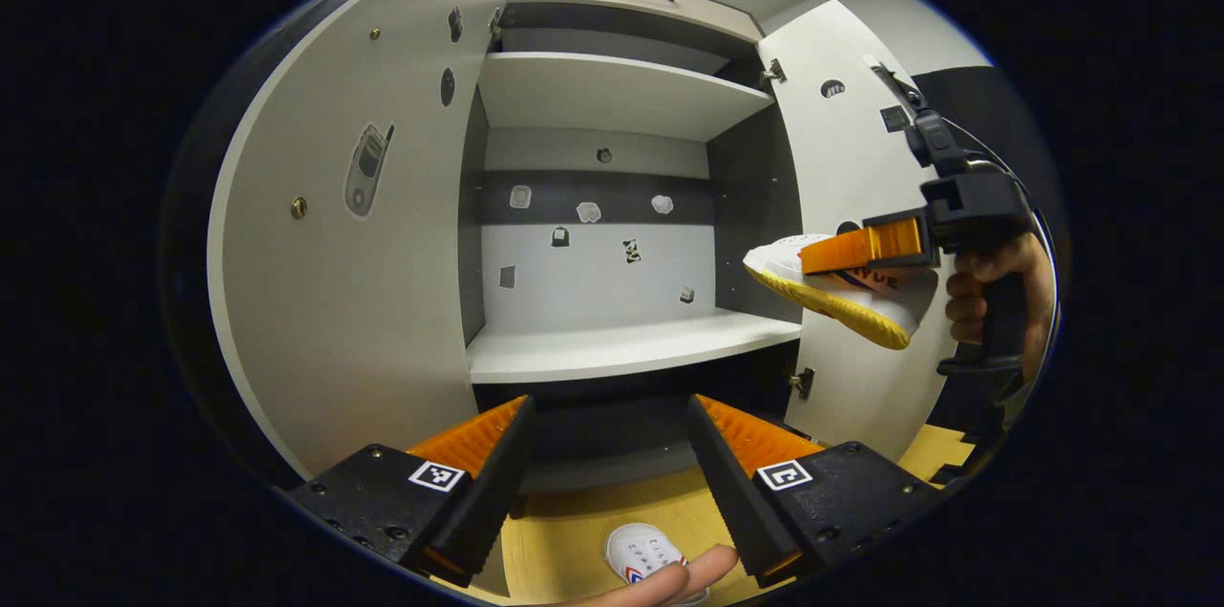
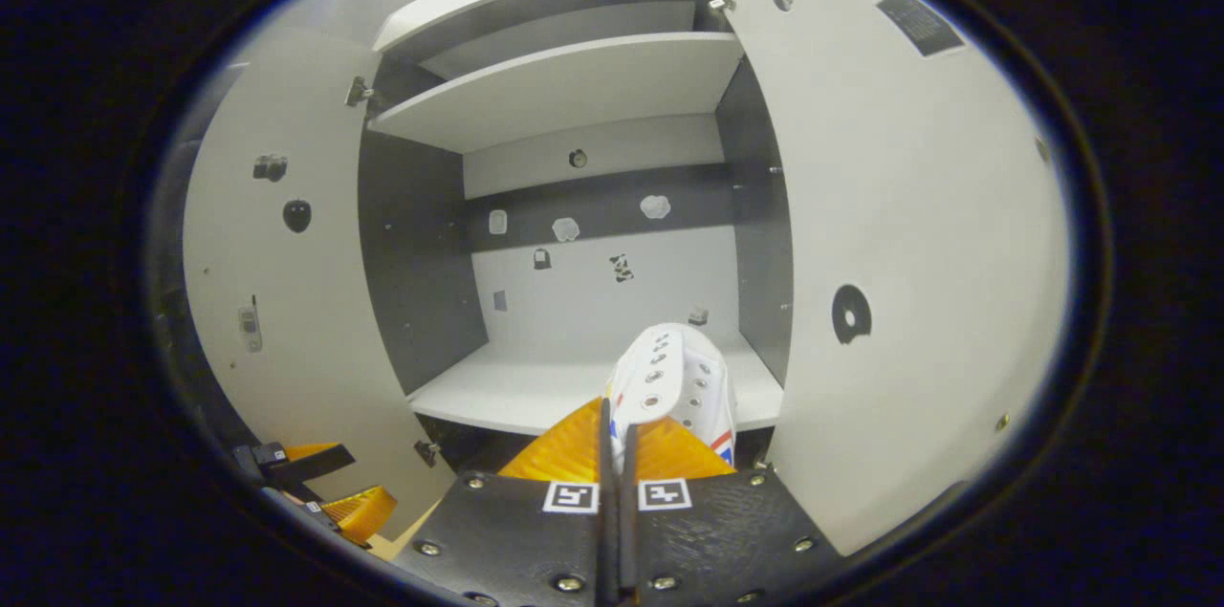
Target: Grab one shoe with the right hand and put it into the shoe cabinet, grab the other shoe with the left hand and put it into the shoe cabinet; then close the right door with the right hand and the left door with the left hand.
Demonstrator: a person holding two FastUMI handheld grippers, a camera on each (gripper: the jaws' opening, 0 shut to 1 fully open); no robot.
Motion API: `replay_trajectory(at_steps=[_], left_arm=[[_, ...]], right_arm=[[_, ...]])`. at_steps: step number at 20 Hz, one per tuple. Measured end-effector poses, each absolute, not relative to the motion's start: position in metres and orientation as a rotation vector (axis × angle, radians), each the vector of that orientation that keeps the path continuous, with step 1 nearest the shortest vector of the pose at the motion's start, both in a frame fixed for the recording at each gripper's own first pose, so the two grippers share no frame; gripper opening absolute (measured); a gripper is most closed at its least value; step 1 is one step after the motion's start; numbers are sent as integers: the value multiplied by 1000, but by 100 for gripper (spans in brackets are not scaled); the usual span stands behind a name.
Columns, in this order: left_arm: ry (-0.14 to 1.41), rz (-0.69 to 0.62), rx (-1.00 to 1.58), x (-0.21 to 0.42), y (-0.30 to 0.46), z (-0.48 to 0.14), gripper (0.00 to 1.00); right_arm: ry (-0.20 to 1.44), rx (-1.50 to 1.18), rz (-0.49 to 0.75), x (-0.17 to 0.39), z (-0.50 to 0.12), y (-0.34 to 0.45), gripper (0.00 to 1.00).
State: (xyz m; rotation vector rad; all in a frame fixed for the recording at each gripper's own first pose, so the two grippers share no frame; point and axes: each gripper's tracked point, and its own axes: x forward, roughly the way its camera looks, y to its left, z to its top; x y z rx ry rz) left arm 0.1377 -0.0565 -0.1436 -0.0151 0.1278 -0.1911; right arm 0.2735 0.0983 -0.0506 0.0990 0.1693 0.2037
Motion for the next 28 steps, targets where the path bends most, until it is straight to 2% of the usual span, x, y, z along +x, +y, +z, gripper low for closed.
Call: replay_trajectory(at_steps=[6, 12, 16, 17, 19, 20, 23, 24, 28], left_arm=[[169, -184, -41, 139, -62, -155, 95], [137, -192, -36, 139, -62, -146, 95], [51, -145, -2, 144, -39, -125, 95], [45, -142, -15, 142, -37, -122, 95], [41, -155, -56, 141, -41, -120, 94], [46, -153, -58, 140, -40, -122, 93], [67, -176, -43, 140, -51, -128, 95], [79, -190, -50, 138, -55, -131, 96], [112, -208, -70, 139, -64, -139, 96]], right_arm=[[170, 22, 211, 344, -35, 124, 1], [175, -93, 201, 426, -63, 152, 1], [179, -107, 153, 478, -85, 146, 1], [185, -91, 138, 487, -89, 140, 5], [208, -66, 127, 501, -102, 131, 1], [230, -52, 136, 503, -110, 129, 5], [279, 35, 173, 507, -128, 129, 5], [268, 69, 186, 509, -124, 131, 16], [193, 140, 188, 488, -97, 120, 99]])
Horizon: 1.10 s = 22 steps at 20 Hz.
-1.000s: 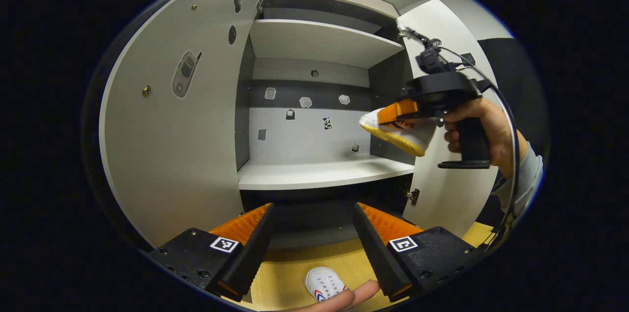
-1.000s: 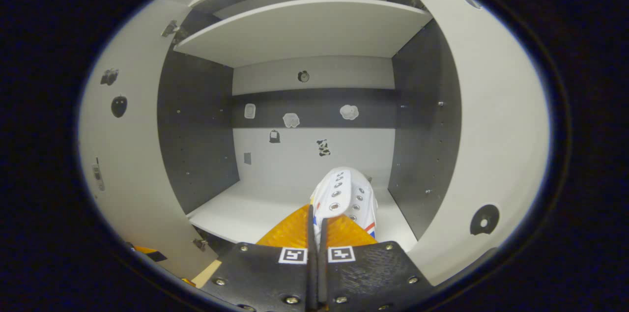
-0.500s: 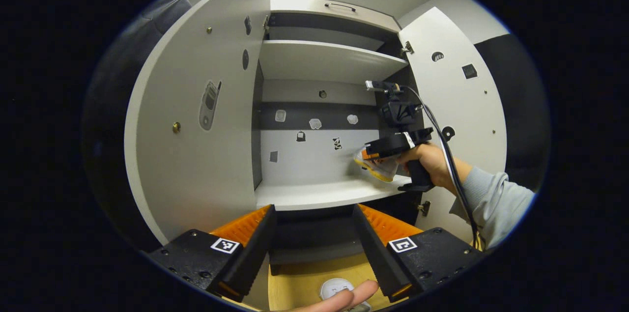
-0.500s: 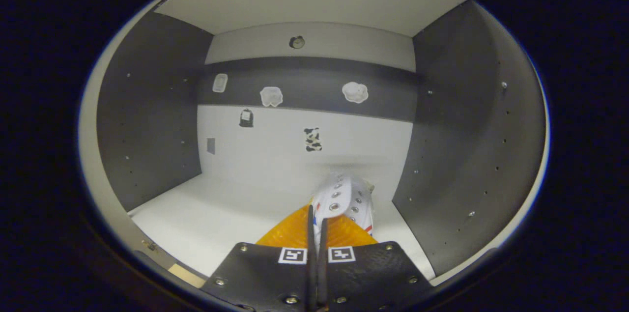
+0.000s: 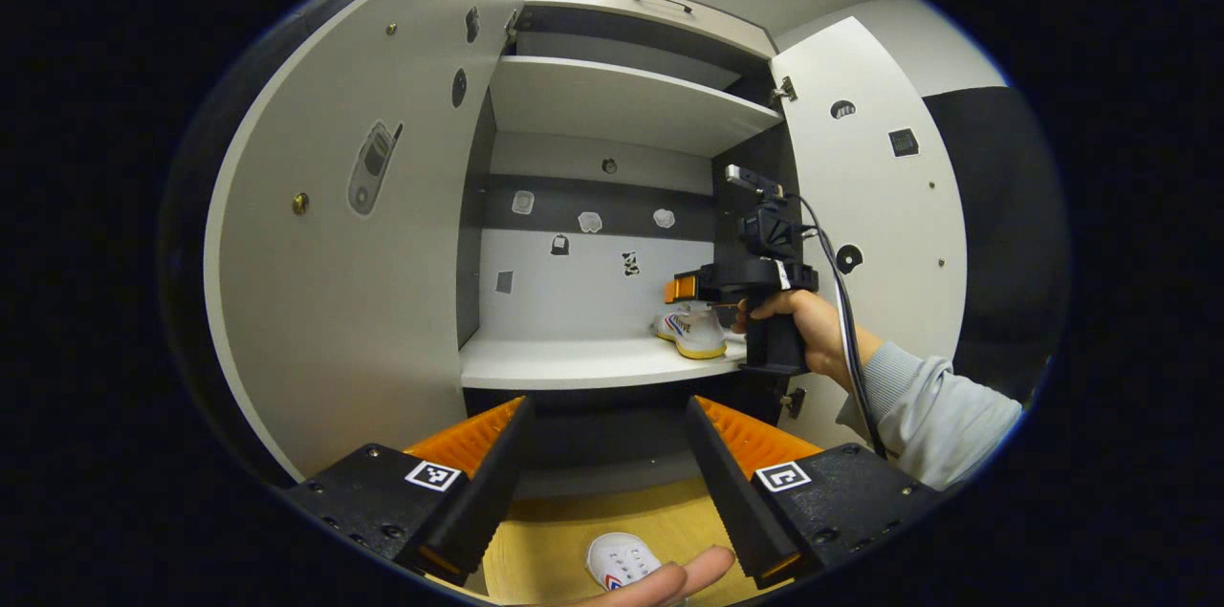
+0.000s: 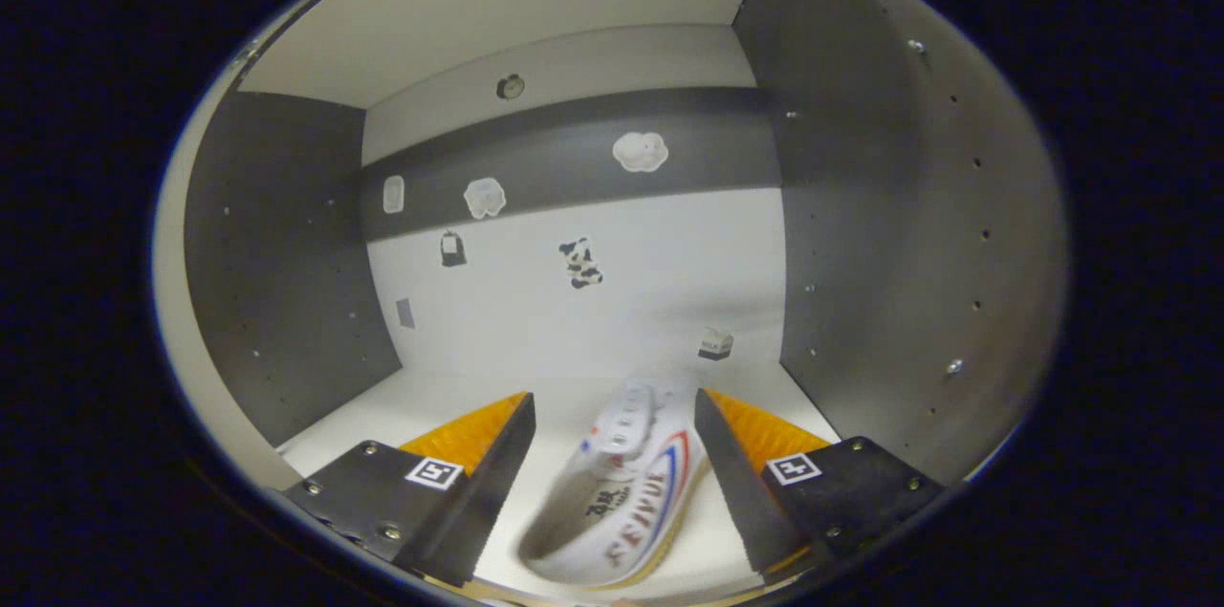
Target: Grab one shoe with the right hand and put it into the shoe cabinet, grab the other shoe with the left hand and put it into the shoe cabinet; then close the right door with the right hand and the left door with the left hand.
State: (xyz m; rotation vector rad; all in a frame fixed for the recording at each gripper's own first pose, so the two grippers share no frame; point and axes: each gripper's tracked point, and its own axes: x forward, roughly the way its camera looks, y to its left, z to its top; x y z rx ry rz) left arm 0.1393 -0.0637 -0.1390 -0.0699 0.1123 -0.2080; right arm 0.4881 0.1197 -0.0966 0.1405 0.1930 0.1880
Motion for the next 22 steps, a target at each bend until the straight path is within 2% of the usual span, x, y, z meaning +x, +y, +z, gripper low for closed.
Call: replay_trajectory(at_steps=[10, 13, 15, 22], left_arm=[[171, -176, -57, 144, -76, -165, 96], [206, -164, -41, 135, -81, -183, 96], [225, -172, -41, 124, -86, -200, 97], [384, -168, -29, 92, -79, -301, 97]], right_arm=[[64, 152, 245, 350, -65, 95, 100], [55, 145, 220, 295, -79, 82, 97], [37, 124, 221, 258, -92, 79, 100], [2, 85, 176, 166, -146, 78, 100]])
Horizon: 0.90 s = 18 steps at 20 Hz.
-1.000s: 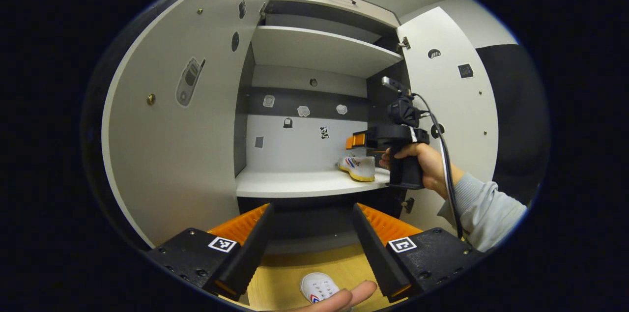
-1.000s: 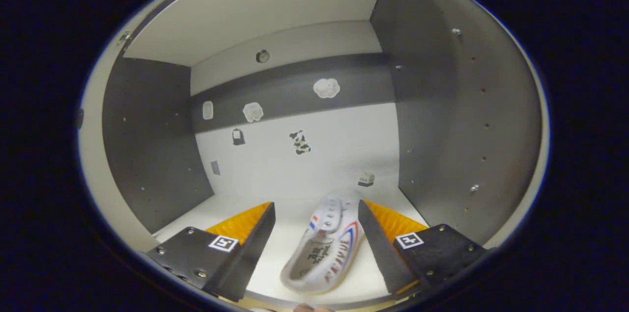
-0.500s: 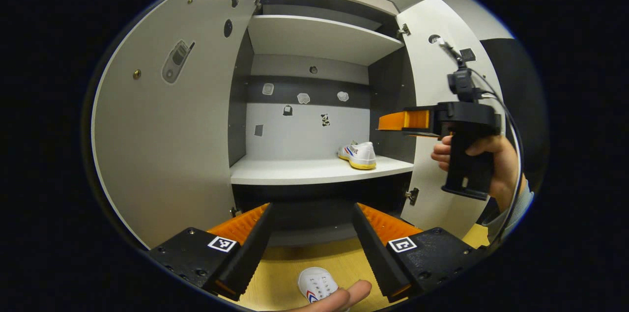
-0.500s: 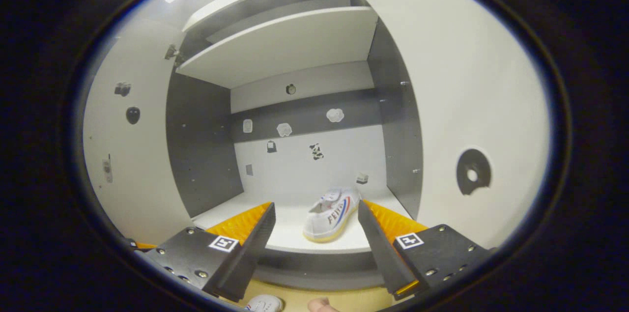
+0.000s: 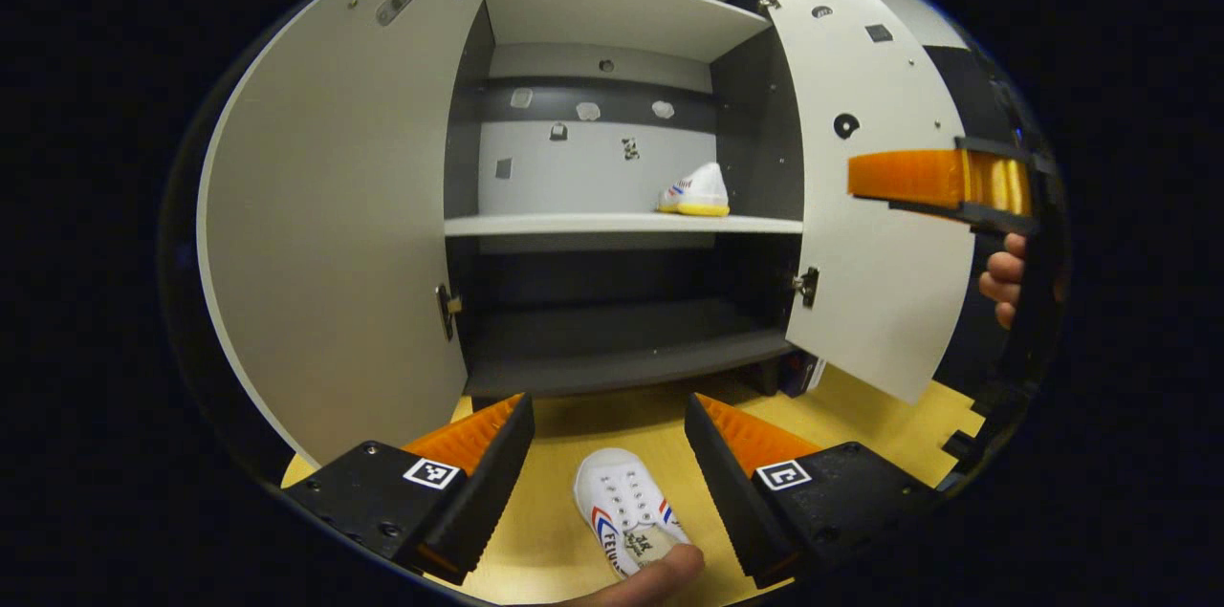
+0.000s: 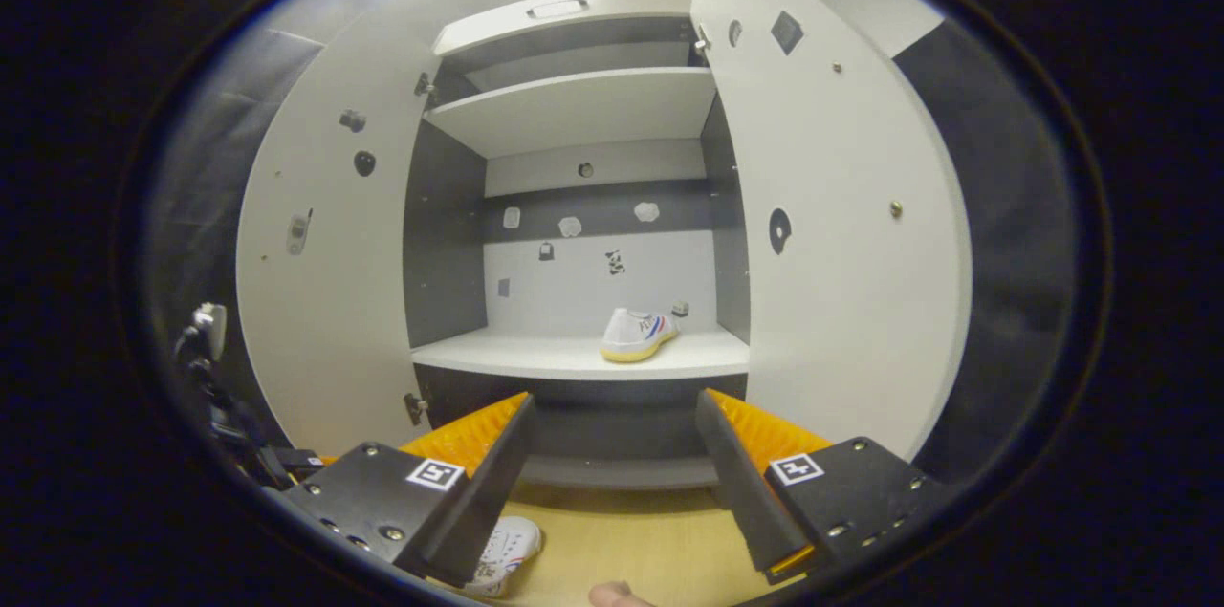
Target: Grab one shoe with the right hand and put it into the shoe cabinet, grab the other shoe with the left hand and put it into the shoe cabinet; then close the right door with the right hand and the left door with the left hand.
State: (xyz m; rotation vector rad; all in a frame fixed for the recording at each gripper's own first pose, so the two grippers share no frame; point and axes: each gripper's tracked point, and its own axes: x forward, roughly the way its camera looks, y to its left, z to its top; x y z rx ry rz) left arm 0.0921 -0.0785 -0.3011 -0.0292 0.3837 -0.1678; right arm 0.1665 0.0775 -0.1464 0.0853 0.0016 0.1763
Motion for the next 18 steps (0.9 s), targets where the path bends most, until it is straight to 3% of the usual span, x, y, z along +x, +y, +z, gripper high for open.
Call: replay_trajectory(at_steps=[7, 16, 18], left_arm=[[717, -198, -79, 64, -87, -428, 98], [849, -155, -122, 62, -71, -482, 96], [866, -198, -105, 59, -69, -484, 98]], right_arm=[[-2, 177, 196, 119, -183, 87, 100], [-34, 369, 168, 113, -190, 59, 97], [-33, 381, 140, 114, -192, 48, 100]])
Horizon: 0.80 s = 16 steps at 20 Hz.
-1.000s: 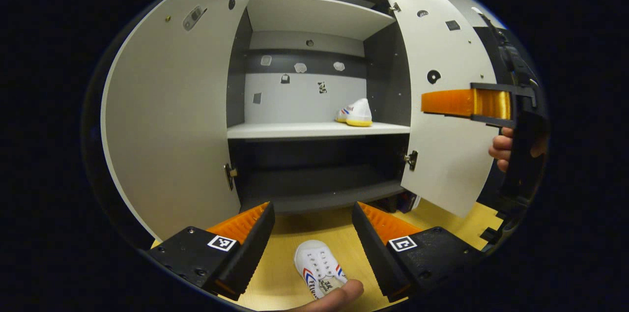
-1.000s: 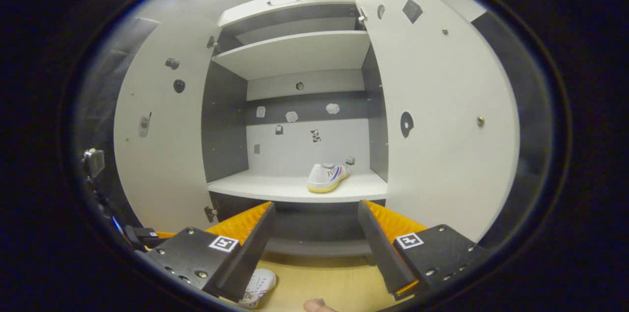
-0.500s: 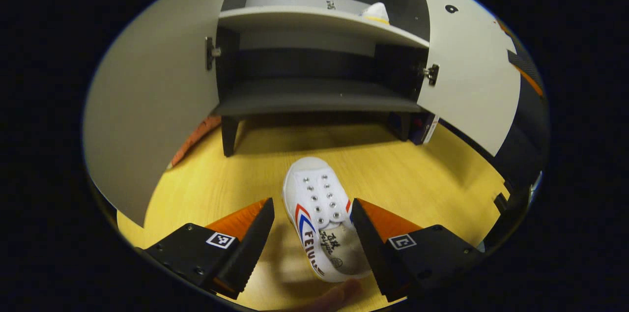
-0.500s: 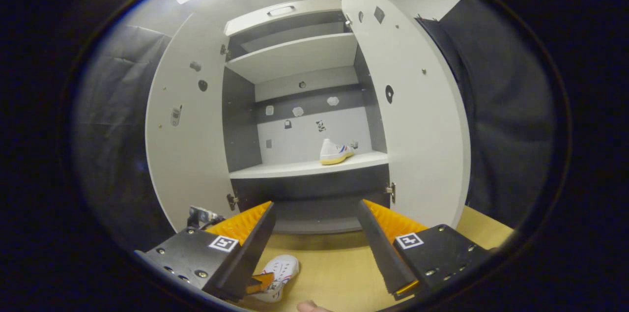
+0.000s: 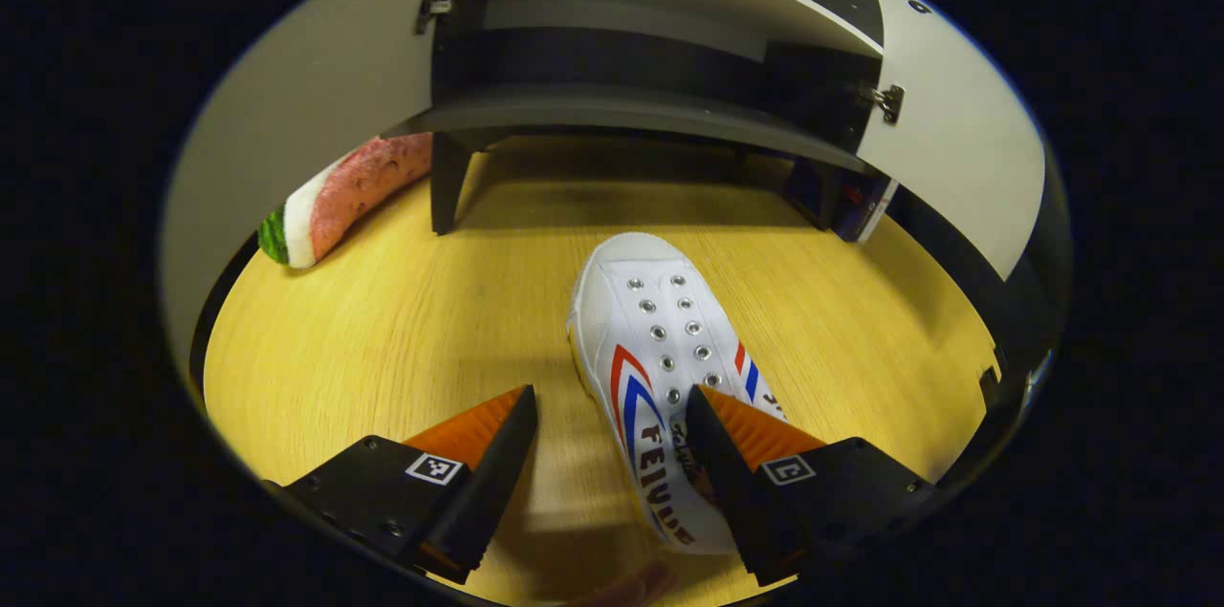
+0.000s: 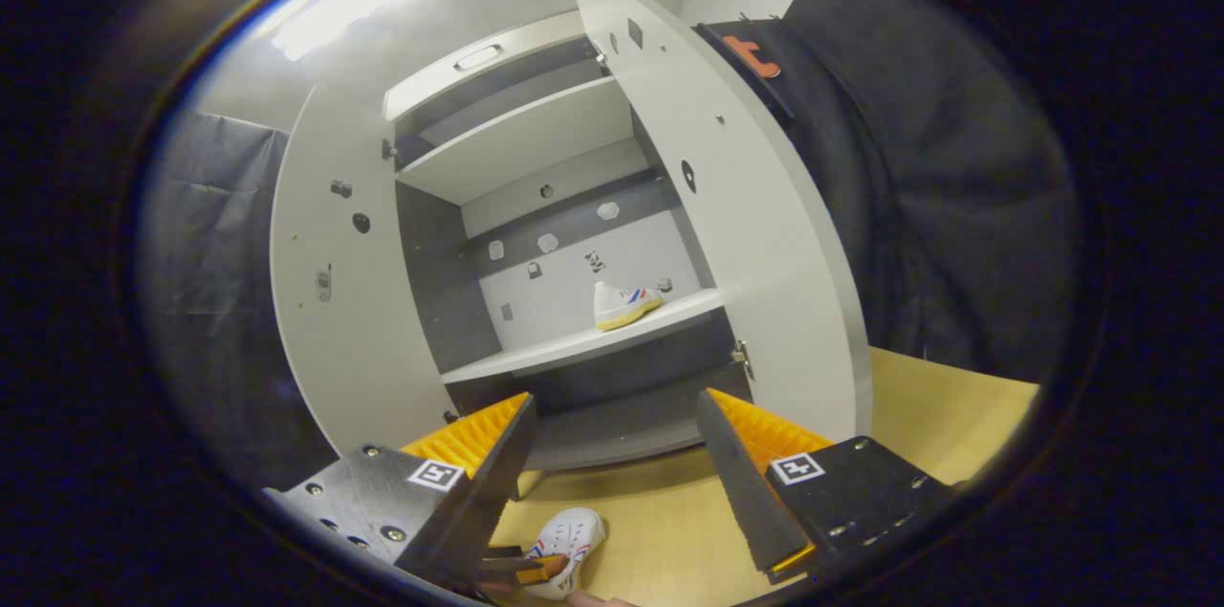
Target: Grab one shoe with the right hand and put it into the shoe cabinet, grab the other shoe with the left hand and put it into the shoe cabinet; then close the right door with the right hand and the left door with the left hand.
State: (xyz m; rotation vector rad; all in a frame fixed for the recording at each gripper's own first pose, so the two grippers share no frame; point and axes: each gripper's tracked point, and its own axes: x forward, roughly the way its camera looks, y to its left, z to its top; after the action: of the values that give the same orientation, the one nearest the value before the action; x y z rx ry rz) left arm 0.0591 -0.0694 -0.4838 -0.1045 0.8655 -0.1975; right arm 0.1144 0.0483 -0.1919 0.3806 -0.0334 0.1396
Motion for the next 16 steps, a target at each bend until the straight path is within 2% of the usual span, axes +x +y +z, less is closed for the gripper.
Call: replay_trajectory(at_steps=[3, 6, 7, 8, 10, 13, 16], left_arm=[[846, -228, -136, 60, -81, -482, 98], [846, -239, -99, 58, -81, -479, 48], [824, -235, -94, 60, -76, -475, 40], [829, -221, -83, 60, -73, -475, 21], [803, -214, -63, 61, -73, -466, 5], [768, -234, -31, 61, -72, -453, 4], [684, -221, -29, 63, -71, -412, 4]], right_arm=[[-34, 359, 124, 112, -190, 48, 98], [-32, 312, 139, 107, -188, 56, 98], [-32, 299, 139, 105, -188, 57, 98], [-34, 289, 133, 103, -188, 55, 98], [-34, 279, 129, 100, -187, 52, 98], [-28, 269, 121, 98, -189, 49, 98], [-20, 255, 114, 98, -191, 46, 98]])
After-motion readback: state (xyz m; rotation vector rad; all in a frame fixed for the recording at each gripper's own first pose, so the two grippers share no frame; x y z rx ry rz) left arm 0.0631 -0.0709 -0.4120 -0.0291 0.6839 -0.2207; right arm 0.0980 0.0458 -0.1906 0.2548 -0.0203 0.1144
